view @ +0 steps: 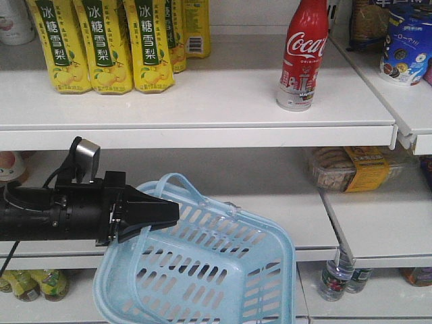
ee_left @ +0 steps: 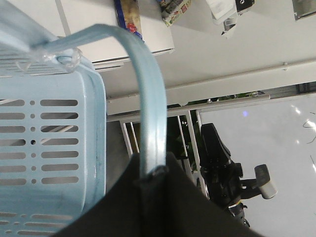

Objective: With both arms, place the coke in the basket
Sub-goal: 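Hold the basket with the left gripper and approach the Coca-Cola bottle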

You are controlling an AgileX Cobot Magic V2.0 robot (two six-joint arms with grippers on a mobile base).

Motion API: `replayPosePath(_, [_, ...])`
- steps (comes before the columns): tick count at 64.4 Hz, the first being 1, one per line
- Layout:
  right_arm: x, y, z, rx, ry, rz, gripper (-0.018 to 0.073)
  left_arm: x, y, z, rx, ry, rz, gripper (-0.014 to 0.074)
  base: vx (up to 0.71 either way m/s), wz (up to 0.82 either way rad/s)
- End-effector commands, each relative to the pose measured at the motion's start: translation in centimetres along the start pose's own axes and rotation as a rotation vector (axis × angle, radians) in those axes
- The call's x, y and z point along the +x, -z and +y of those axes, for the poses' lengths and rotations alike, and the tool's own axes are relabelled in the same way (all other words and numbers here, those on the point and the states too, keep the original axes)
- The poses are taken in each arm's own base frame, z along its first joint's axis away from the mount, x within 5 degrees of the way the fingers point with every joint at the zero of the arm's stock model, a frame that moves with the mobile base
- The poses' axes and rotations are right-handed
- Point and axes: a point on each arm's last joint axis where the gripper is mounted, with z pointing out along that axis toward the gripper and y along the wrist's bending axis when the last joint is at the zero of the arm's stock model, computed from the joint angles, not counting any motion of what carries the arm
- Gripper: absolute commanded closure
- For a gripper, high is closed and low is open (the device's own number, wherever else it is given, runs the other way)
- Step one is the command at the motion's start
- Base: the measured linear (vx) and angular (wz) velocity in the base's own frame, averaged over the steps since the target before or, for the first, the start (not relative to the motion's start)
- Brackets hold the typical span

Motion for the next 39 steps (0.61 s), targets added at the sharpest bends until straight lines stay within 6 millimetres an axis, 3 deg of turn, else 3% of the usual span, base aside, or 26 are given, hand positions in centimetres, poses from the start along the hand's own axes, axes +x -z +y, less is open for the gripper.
replayPosePath(1, [-0.45,0.10,0.03,-0.003,0.001,-0.085,0.0568,-0.16,0.45,-2.38,0.122,-0.019,-0.024,0.0603,0.03,0.00])
replayPosePath(39, [-0.45,0.10,0.03,-0.003,0.001,-0.085,0.0568,-0.16,0.45,-2.38,0.122,-0.019,-0.024,0.0603,0.03,0.00])
